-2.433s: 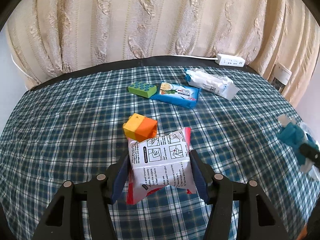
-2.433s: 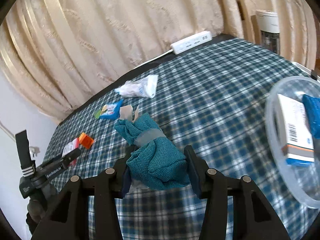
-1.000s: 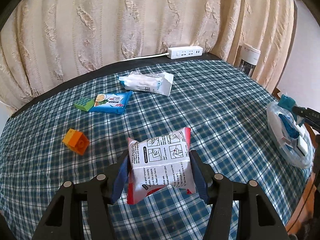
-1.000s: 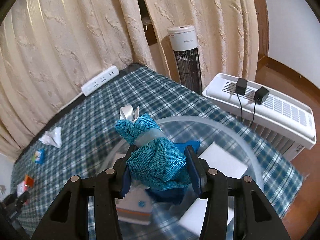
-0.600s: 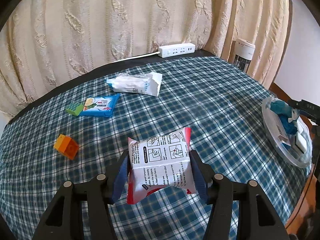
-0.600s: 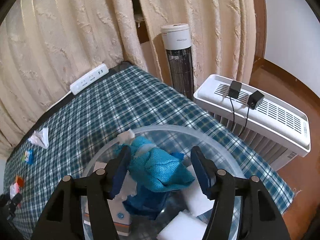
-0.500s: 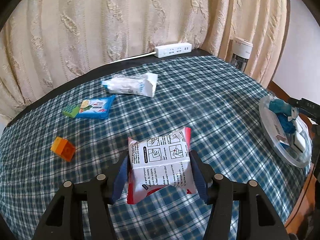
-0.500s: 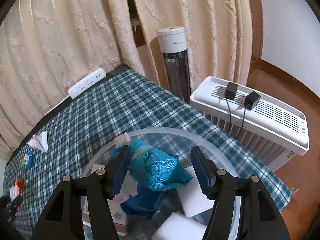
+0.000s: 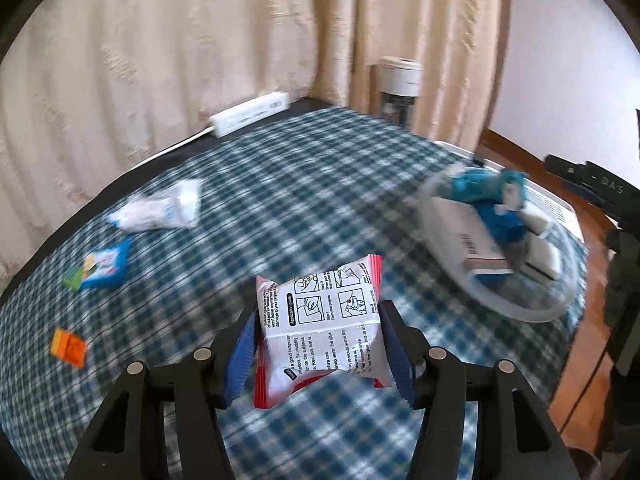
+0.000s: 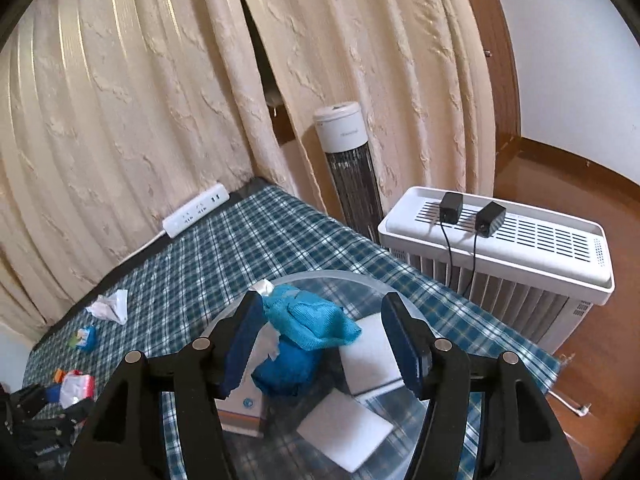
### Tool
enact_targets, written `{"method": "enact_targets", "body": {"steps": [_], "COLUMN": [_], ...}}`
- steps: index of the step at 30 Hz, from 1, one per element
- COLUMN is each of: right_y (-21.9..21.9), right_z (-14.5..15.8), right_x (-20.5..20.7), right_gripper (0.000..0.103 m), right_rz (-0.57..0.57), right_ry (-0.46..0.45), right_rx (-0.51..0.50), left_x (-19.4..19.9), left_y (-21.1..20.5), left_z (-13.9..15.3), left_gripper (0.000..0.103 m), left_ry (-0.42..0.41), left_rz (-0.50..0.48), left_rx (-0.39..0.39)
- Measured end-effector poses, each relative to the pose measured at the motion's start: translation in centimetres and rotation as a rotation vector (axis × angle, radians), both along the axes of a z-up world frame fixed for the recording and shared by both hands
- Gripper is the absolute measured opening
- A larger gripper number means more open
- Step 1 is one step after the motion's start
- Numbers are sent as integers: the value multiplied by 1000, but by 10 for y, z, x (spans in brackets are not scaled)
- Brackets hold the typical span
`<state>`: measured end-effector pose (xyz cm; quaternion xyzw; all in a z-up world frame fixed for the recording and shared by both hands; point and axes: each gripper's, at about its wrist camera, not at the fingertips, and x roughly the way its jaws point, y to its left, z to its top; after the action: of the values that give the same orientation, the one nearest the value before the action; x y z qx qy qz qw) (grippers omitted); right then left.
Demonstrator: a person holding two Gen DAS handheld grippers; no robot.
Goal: Organize objects
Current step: 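Open the right tool to drop the cloth into the bowl while the left tool releases the packet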
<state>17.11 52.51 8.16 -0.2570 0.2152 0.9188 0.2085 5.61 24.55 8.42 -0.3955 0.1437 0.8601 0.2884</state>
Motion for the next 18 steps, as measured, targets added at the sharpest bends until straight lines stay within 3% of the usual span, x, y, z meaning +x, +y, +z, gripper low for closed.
{"method": "enact_targets", "body": {"steps": [18], "right_y": [21], "right_z": [-8], "right_x": [57], "right_gripper": [63], "right_rz": [-59], "right_ry": [42], "right_rx": [-59], "left_x": [41], "left_y": [112], "left_z": [5], "left_gripper": [62], "left_ry": [-23], "left_rz": [-289], "left_rx": [18]}}
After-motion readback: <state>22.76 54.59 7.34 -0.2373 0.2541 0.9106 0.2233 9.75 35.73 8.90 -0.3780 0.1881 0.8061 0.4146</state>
